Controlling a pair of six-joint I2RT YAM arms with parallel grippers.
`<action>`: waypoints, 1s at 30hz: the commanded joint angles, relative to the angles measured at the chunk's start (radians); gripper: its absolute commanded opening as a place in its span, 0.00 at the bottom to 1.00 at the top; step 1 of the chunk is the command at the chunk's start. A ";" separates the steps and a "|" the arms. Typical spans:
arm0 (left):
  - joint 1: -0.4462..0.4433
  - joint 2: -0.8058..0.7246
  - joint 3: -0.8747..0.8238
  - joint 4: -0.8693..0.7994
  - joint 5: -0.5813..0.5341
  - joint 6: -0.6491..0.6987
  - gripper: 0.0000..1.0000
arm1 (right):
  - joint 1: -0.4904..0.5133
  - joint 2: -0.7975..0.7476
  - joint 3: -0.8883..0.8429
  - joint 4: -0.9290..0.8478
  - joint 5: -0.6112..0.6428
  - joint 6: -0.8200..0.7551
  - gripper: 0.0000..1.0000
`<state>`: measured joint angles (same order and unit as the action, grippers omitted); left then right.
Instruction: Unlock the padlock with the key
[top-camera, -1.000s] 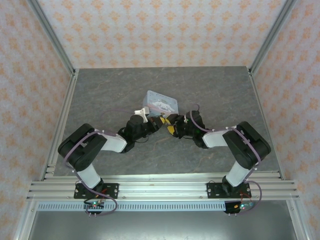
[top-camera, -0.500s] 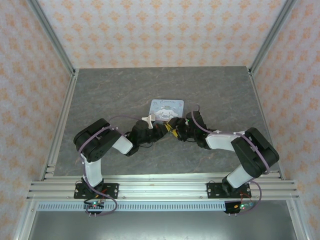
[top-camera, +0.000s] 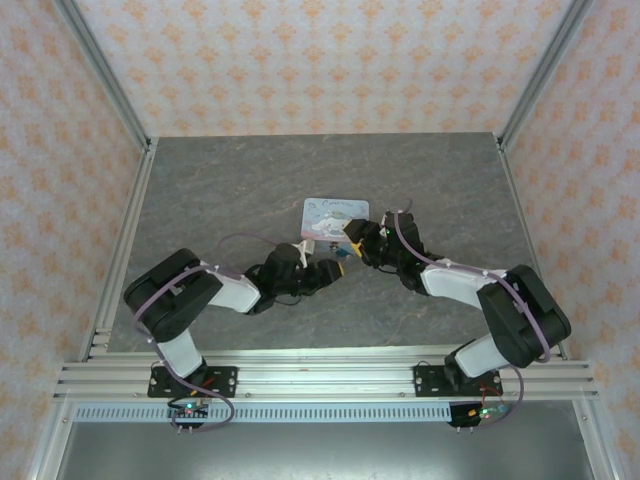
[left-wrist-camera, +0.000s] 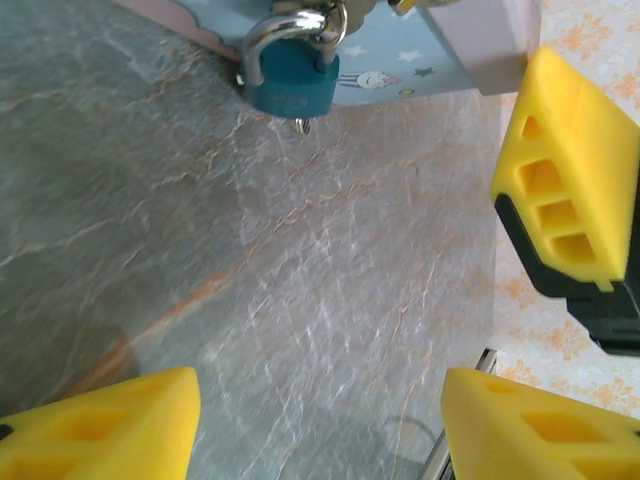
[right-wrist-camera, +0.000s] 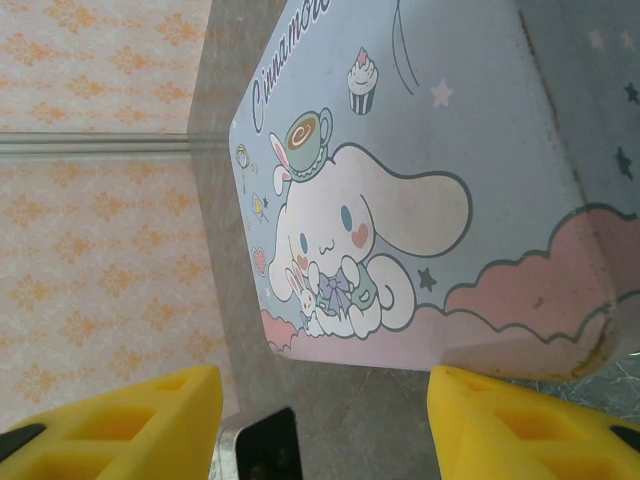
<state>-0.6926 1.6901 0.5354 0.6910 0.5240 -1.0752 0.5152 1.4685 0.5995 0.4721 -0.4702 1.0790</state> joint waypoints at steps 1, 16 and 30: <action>0.028 -0.114 -0.015 -0.147 -0.015 0.035 0.68 | -0.005 -0.035 0.010 0.009 0.016 -0.038 0.57; 0.225 -0.296 0.308 -0.638 -0.048 0.157 0.81 | -0.006 0.001 0.052 -0.171 -0.025 -0.314 0.51; 0.251 -0.101 0.423 -0.562 -0.018 0.097 0.84 | -0.005 0.234 0.277 -0.147 -0.060 -0.478 0.49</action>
<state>-0.4442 1.5875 0.9215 0.1135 0.4919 -0.9699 0.5140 1.6875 0.8230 0.3210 -0.5190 0.6914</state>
